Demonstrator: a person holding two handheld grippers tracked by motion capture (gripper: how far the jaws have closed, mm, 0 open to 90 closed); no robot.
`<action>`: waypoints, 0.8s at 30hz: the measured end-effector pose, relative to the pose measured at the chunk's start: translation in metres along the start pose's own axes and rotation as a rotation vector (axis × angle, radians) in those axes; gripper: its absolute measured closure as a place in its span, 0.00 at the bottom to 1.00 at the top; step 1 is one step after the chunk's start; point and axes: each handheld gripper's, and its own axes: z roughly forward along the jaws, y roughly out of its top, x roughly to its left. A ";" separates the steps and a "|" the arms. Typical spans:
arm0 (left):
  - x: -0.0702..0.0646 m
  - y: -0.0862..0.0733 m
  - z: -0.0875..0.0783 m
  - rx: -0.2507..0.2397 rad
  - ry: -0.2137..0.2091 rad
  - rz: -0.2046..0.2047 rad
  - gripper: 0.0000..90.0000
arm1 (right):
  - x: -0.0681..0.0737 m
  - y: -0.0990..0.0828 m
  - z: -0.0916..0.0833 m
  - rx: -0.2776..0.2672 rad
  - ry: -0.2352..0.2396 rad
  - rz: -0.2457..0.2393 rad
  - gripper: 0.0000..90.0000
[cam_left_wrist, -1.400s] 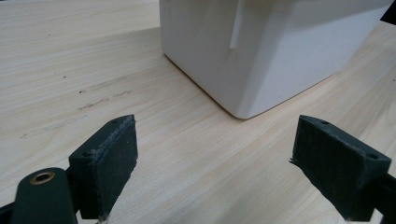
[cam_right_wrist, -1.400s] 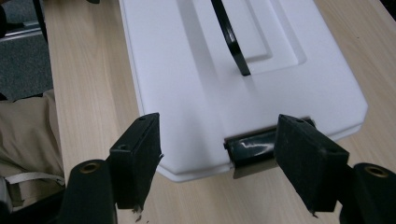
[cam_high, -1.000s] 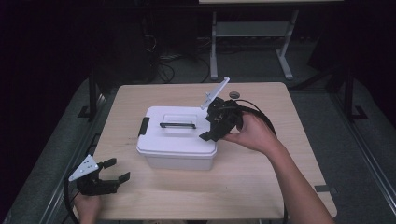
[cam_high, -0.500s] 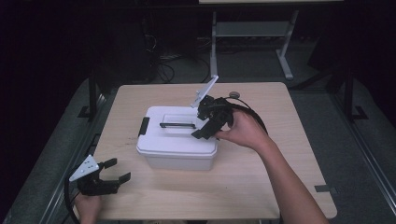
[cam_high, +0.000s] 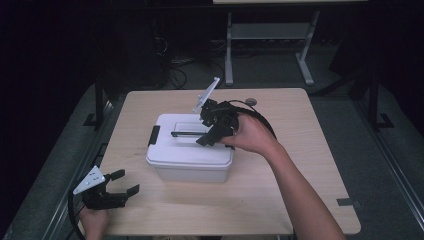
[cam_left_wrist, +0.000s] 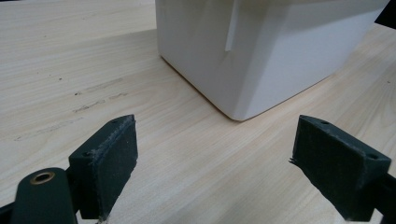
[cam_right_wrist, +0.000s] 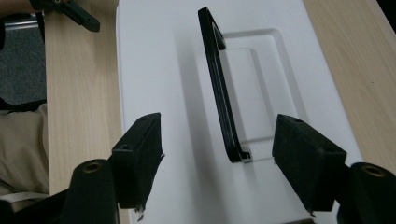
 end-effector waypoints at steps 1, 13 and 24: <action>0.000 0.000 0.000 0.002 -0.001 0.001 0.15 | -0.001 0.001 0.002 0.001 0.000 -0.005 0.37; -0.001 0.000 0.001 0.010 -0.001 0.007 0.15 | -0.004 0.011 0.013 0.011 0.003 -0.029 0.47; 0.000 0.000 0.000 0.005 0.000 -0.004 0.15 | -0.007 0.017 0.023 0.036 0.002 -0.052 0.65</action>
